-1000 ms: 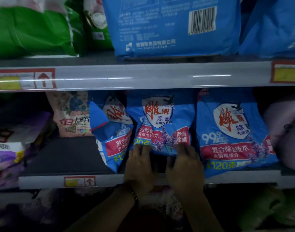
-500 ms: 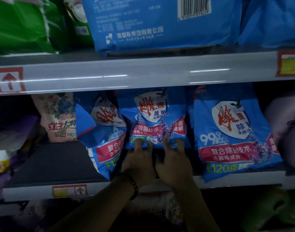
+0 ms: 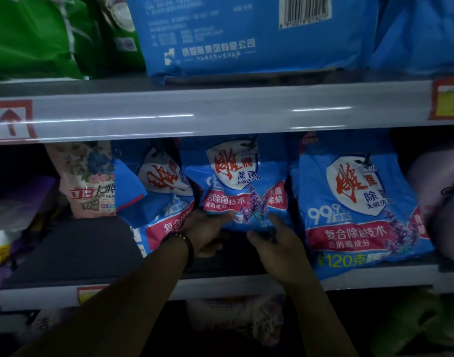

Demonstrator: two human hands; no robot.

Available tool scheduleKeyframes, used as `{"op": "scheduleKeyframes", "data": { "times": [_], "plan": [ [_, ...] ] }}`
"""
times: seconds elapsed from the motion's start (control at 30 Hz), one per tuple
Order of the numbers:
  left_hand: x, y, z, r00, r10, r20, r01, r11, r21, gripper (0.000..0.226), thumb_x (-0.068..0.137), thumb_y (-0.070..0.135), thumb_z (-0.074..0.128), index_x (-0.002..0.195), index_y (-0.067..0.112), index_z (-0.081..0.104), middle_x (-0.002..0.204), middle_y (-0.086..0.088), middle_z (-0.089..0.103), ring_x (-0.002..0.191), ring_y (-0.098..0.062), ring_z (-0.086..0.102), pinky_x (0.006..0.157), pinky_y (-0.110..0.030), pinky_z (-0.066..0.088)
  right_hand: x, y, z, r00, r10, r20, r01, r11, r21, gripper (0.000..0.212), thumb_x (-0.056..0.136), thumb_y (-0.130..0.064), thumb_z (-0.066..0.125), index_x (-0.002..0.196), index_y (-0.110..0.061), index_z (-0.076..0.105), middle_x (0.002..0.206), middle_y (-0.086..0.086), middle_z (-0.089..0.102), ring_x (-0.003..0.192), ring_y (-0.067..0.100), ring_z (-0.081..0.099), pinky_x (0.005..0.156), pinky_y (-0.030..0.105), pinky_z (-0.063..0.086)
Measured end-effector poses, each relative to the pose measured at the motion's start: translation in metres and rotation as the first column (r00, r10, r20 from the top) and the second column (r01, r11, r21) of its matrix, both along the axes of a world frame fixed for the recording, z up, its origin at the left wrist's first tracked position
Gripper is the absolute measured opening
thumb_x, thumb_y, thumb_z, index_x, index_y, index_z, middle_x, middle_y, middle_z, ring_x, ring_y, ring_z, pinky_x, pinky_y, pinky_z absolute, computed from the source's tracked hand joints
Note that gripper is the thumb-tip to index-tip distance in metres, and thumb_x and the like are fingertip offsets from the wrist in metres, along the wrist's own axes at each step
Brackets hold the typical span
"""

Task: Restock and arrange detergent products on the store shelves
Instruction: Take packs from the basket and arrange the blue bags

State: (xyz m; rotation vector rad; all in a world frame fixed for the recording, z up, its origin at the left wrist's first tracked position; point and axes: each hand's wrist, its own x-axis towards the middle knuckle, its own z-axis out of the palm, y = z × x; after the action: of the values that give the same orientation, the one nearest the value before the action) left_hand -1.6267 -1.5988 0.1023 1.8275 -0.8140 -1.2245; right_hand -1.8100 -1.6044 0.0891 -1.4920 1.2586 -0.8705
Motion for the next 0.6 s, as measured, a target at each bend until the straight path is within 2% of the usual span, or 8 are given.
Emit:
{"op": "scheduleKeyframes", "data": {
  "times": [0.07, 0.1, 0.17, 0.23, 0.33, 0.43, 0.53, 0.6],
  "plan": [
    [-0.003, -0.008, -0.005, 0.987, 0.092, -0.131, -0.099, 0.994, -0.049, 0.035, 0.092, 0.039, 0.078, 0.115, 0.017, 0.064, 0.077, -0.004, 0.071, 0.052, -0.01, 0.061, 0.05, -0.023, 0.047, 0.004, 0.002, 0.005, 0.937, 0.001, 0.349, -0.042, 0.993, 0.111, 0.021, 0.092, -0.009, 0.074, 0.105, -0.026, 0.076, 0.103, -0.005, 0.08, 0.098, 0.014, 0.075, 0.088, 0.033, 0.061],
    [-0.005, -0.012, -0.008, 0.969, 0.144, -0.201, -0.161, 0.984, -0.073, 0.033, 0.093, 0.03, 0.078, 0.119, 0.019, 0.062, 0.088, -0.006, 0.074, 0.067, -0.014, 0.068, 0.053, -0.026, 0.05, 0.006, 0.002, 0.005, 0.888, 0.002, 0.459, -0.076, 0.987, 0.143, 0.025, 0.091, -0.001, 0.073, 0.095, -0.025, 0.077, 0.098, -0.005, 0.081, 0.094, 0.013, 0.076, 0.081, 0.027, 0.061],
    [-0.007, -0.018, -0.016, 0.934, 0.213, -0.285, -0.264, 0.952, -0.153, 0.037, 0.095, 0.016, 0.076, 0.127, 0.02, 0.058, 0.114, -0.011, 0.075, 0.098, -0.027, 0.073, 0.058, -0.033, 0.058, 0.013, 0.003, 0.004, 0.807, -0.002, 0.59, -0.129, 0.975, 0.18, 0.028, 0.088, 0.005, 0.072, 0.102, -0.019, 0.075, 0.105, 0.002, 0.081, 0.101, 0.016, 0.077, 0.08, 0.024, 0.059],
    [-0.009, -0.019, -0.024, 0.924, 0.229, -0.305, -0.308, 0.92, -0.243, 0.038, 0.096, 0.01, 0.072, 0.13, 0.017, 0.056, 0.12, -0.014, 0.073, 0.105, -0.03, 0.073, 0.059, -0.033, 0.06, 0.018, 0.002, -0.001, 0.745, -0.068, 0.663, -0.116, 0.966, 0.23, 0.036, 0.086, 0.004, 0.074, 0.117, -0.013, 0.069, 0.111, 0.008, 0.08, 0.105, 0.02, 0.076, 0.086, 0.029, 0.057],
    [-0.01, -0.011, -0.027, 0.933, 0.198, -0.302, -0.297, 0.895, -0.332, 0.02, 0.101, 0.008, 0.064, 0.116, 0.018, 0.055, 0.106, -0.012, 0.074, 0.085, -0.017, 0.073, 0.063, -0.028, 0.059, 0.02, 0.001, -0.007, 0.652, -0.192, 0.734, -0.07, 0.948, 0.311, 0.047, 0.076, -0.004, 0.081, 0.12, -0.014, 0.068, 0.124, 0.018, 0.073, 0.114, 0.024, 0.073, 0.095, 0.034, 0.056],
    [-0.013, -0.006, -0.029, 0.931, 0.191, -0.311, -0.312, 0.859, -0.406, 0.022, 0.103, 0.001, 0.058, 0.107, 0.022, 0.052, 0.097, -0.007, 0.073, 0.077, -0.008, 0.073, 0.067, -0.024, 0.062, 0.017, 0.001, -0.012, 0.593, -0.223, 0.774, -0.066, 0.944, 0.322, 0.042, 0.086, 0.0, 0.071, 0.126, -0.011, 0.066, 0.134, 0.026, 0.064, 0.123, 0.031, 0.068, 0.103, 0.04, 0.054],
    [-0.016, -0.005, -0.036, 0.934, 0.154, -0.322, -0.304, 0.816, -0.492, 0.029, 0.103, -0.005, 0.055, 0.119, 0.017, 0.049, 0.11, -0.008, 0.072, 0.096, -0.013, 0.074, 0.083, -0.029, 0.063, 0.019, -0.003, -0.02, 0.601, -0.17, 0.781, -0.116, 0.948, 0.296, 0.053, 0.079, 0.0, 0.077, 0.129, -0.015, 0.064, 0.137, 0.02, 0.064, 0.126, 0.03, 0.066, 0.105, 0.041, 0.053],
    [-0.015, -0.006, -0.033, 0.941, 0.134, -0.31, -0.28, 0.822, -0.495, 0.039, 0.101, 0.001, 0.061, 0.131, 0.02, 0.045, 0.124, -0.007, 0.07, 0.113, -0.019, 0.07, 0.09, -0.037, 0.061, 0.022, -0.007, -0.022, 0.634, -0.131, 0.762, -0.12, 0.957, 0.265, 0.052, 0.074, -0.006, 0.078, 0.124, -0.019, 0.067, 0.133, 0.012, 0.067, 0.125, 0.028, 0.067, 0.105, 0.042, 0.053]
  ]
}}
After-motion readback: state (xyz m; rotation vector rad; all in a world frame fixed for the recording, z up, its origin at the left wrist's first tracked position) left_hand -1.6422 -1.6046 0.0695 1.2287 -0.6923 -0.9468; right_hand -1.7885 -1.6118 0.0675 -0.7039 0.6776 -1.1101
